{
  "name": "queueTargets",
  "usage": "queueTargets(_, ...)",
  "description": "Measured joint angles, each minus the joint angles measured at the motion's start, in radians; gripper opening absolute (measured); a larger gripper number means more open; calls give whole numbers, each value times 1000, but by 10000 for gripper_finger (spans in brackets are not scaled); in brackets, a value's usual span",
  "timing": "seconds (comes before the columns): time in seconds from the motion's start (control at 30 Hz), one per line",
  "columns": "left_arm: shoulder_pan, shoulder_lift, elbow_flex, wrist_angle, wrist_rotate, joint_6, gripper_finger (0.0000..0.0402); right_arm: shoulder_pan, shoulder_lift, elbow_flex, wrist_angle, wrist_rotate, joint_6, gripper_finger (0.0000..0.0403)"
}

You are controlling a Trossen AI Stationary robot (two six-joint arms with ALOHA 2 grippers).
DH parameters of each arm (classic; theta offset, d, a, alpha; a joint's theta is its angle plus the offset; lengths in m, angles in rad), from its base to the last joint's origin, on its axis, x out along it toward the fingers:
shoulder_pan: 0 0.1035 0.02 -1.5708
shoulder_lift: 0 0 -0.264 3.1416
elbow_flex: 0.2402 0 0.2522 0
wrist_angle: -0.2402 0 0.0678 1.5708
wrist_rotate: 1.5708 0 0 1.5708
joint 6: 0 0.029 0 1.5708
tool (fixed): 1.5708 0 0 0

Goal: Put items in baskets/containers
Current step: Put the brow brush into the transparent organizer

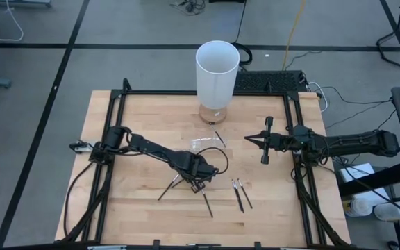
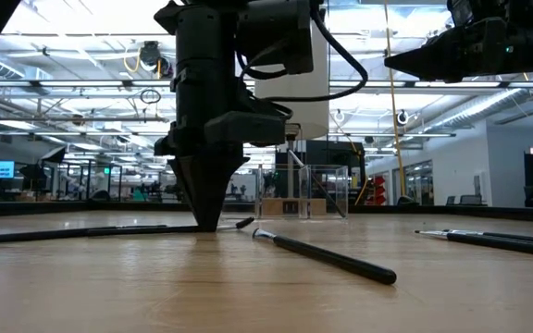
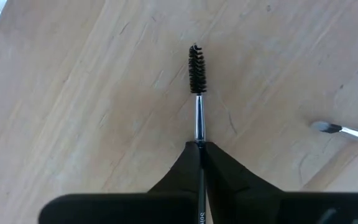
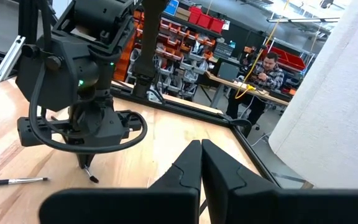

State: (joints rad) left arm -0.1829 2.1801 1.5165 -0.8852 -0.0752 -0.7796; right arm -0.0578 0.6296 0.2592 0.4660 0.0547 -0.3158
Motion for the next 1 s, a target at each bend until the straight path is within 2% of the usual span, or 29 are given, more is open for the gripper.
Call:
queueTargets(0.7,-2,-48,-5,2,-63,-10,13,0,0,0,0,0,-3,0)
queueTargets(0.87,18,-49,-2,-17,42,-8,6,0,0,0,0,0,-3,0)
queueTargets(1.0,35,-47,21,-103,104,-4,11,0,0,0,0,0,-3,0)
